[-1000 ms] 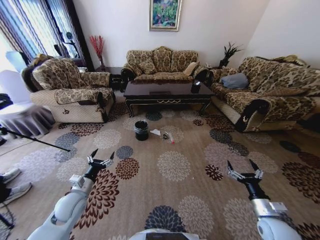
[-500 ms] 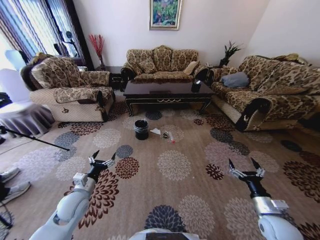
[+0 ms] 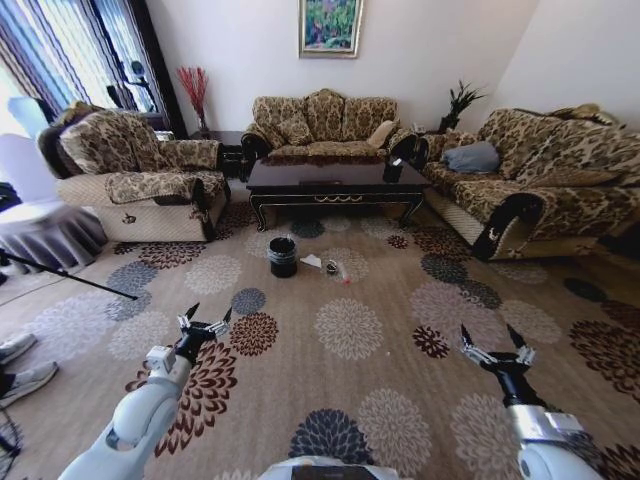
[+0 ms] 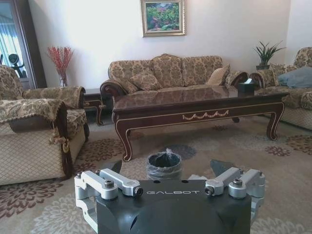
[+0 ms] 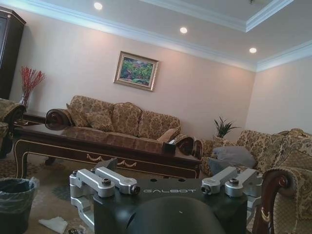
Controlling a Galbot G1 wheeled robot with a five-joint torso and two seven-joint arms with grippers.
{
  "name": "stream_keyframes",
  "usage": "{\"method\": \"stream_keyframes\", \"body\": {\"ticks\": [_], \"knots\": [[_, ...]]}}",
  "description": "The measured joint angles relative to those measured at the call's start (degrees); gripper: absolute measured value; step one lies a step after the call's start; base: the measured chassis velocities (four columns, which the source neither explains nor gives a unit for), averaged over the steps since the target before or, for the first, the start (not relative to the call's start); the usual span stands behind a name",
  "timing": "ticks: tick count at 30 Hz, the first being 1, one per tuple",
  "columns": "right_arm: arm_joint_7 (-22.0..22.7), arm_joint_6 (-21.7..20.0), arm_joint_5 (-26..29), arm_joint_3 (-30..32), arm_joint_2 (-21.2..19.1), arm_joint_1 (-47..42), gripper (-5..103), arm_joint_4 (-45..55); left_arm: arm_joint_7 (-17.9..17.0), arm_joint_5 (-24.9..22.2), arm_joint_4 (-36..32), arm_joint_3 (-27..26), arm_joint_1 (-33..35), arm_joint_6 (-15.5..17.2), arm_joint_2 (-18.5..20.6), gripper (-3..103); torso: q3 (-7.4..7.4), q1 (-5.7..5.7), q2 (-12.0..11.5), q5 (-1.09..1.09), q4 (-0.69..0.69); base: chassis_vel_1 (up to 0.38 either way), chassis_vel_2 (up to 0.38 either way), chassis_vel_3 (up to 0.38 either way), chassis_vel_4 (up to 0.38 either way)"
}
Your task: Move to the front of the table and pick up the trash from the floor, then place it into the trash bin.
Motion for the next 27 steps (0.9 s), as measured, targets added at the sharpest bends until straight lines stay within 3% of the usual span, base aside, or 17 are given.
{"method": "stream_keyframes", "body": {"ticks": [12,17,27], "knots": [[0.0,-0.2,-1.5,-1.3,-0.1,0.5,100,-0.6,0.3,1.0,0.1,-0.2,0.1,-0.1,-0.6,100,-1.85,-1.42,-3.2,0.00,0.01,0.000,0.000,0.000,0.000],[-2.1,-2.0,-1.0,-2.3,-0.5,-0.5,100,-0.6,0.5,2.6,-0.1,-0.1,0.1,-0.8,-0.7,100,-2.75,-2.12,-4.9,0.00,0.00,0.000,0.000,0.000,0.000],[-1.2,-5.7,-1.4,-2.3,-2.1,-0.4,100,-0.3,1.2,4.9,-1.3,0.3,0.2,-1.6,-0.7,100,-4.18,-3.22,-7.4,0.00,0.00,0.000,0.000,0.000,0.000]]}}
